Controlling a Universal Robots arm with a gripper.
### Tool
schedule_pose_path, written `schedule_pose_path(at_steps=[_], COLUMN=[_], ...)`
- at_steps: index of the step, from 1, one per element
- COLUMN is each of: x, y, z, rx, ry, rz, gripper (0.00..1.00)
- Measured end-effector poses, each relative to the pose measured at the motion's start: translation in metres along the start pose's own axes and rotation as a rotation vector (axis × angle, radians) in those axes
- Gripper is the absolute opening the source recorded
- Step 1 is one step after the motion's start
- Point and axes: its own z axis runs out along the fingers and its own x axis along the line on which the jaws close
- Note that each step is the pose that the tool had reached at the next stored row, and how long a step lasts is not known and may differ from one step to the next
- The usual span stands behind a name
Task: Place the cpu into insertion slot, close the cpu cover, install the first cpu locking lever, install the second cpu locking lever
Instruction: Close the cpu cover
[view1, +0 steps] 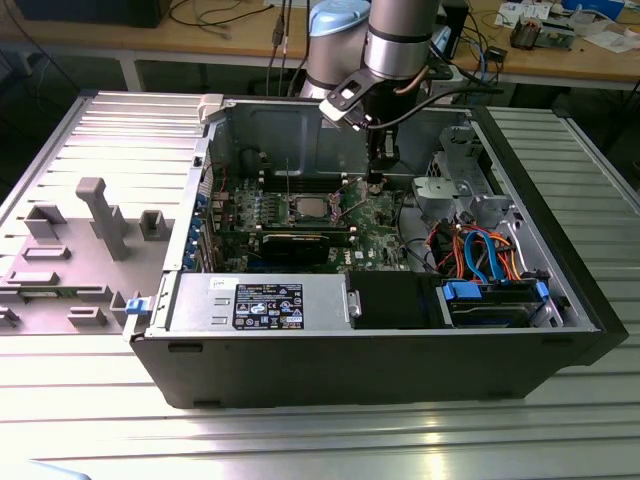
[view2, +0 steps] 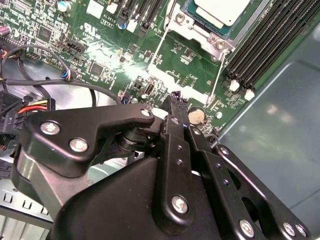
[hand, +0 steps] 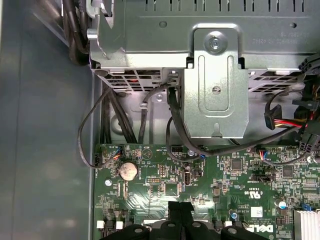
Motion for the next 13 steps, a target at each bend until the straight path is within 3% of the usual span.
schedule_pose_path(at_steps=[10,13], x=[-0.0001,0.0], y=[0.0004,0.0035], z=[0.0001,0.0035], rx=[0.0001,0.0038], ry=[-0.0001,0.0], rz=[0.0,0.0], gripper=[0.11,0.11])
